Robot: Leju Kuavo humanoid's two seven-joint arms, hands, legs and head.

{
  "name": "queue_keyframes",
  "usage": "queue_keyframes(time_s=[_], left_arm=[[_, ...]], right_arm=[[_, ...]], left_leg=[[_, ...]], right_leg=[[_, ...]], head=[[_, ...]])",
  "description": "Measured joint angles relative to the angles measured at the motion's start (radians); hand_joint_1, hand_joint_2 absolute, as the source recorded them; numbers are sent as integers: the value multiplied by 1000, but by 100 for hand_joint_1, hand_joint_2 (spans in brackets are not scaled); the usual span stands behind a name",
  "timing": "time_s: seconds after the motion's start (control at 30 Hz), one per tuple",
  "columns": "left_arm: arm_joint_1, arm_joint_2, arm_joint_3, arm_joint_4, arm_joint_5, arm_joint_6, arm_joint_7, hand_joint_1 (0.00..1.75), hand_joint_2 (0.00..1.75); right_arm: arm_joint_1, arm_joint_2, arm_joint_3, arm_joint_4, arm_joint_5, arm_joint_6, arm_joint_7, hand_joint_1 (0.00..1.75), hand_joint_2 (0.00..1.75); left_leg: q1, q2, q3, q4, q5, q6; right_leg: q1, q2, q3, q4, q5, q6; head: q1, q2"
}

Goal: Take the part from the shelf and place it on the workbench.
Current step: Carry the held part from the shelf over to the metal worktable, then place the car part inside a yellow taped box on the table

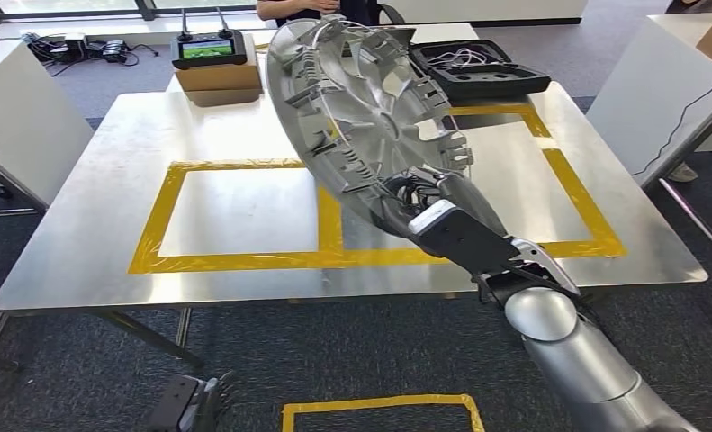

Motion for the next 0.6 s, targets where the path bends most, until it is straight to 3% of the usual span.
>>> queue_keyframes(time_s=[0.6], left_arm=[[-24,-11,0,-9,-58,-28,42,0,0]], right_arm=[[-253,-23,142,449,152,-3,86,175,175]], left_leg=[[0,-1,0,1,0,0]], right_leg=[[0,0,1,0,0,0]], head=[[0,0]])
